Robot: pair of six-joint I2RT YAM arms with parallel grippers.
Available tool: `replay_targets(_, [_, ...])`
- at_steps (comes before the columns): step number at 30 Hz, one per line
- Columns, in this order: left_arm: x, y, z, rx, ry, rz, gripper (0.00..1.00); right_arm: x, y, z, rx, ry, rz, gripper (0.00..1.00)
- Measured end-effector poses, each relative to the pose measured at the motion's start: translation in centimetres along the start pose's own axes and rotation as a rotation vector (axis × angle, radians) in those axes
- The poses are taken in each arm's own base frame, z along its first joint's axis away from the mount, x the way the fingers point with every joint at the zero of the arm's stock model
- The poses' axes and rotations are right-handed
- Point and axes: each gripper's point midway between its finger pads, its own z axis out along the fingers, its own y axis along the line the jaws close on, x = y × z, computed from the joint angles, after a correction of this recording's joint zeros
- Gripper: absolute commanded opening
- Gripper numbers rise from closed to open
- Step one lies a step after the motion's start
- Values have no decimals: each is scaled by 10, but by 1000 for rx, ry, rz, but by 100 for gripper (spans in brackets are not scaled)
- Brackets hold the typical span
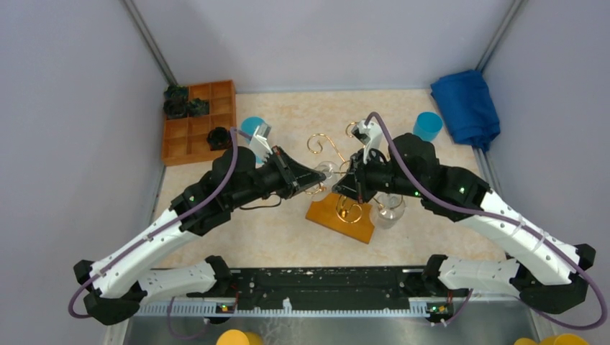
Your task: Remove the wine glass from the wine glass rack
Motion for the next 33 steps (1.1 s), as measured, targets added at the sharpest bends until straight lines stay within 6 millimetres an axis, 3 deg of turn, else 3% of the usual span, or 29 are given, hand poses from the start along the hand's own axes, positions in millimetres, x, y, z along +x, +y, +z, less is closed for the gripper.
replay_targets(21, [-6,-1,6,43,-52,-95,0,-6,-6,3,42,-3,1,0])
replay_targets(33, [-1,-3,2,59,-54,-124,0,-3,-4,2,30,9,-3,0])
